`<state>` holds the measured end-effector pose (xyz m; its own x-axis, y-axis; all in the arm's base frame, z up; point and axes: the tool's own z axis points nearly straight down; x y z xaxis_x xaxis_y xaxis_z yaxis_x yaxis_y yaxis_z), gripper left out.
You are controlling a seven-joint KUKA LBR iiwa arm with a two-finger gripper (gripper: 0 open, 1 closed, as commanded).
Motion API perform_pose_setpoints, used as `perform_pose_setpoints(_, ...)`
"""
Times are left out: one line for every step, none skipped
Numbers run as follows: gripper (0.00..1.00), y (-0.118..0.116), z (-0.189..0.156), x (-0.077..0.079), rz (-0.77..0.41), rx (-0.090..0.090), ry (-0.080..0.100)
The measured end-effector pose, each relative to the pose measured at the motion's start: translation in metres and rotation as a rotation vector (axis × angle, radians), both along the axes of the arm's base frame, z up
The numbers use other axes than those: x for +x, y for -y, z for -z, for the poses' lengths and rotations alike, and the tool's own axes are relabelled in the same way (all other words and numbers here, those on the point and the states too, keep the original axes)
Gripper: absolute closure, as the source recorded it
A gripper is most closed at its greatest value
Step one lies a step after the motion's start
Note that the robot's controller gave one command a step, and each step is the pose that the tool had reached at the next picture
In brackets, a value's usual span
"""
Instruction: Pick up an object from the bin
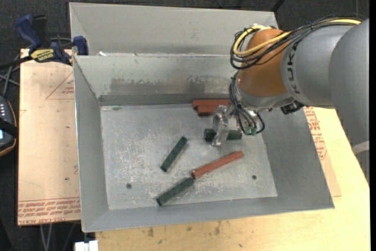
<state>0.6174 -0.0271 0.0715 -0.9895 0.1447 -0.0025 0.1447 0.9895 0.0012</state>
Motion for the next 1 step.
perform_pose_setpoints(1.00,-0.0438,-0.1865,-0.0182,0.000,0.001,0.009)
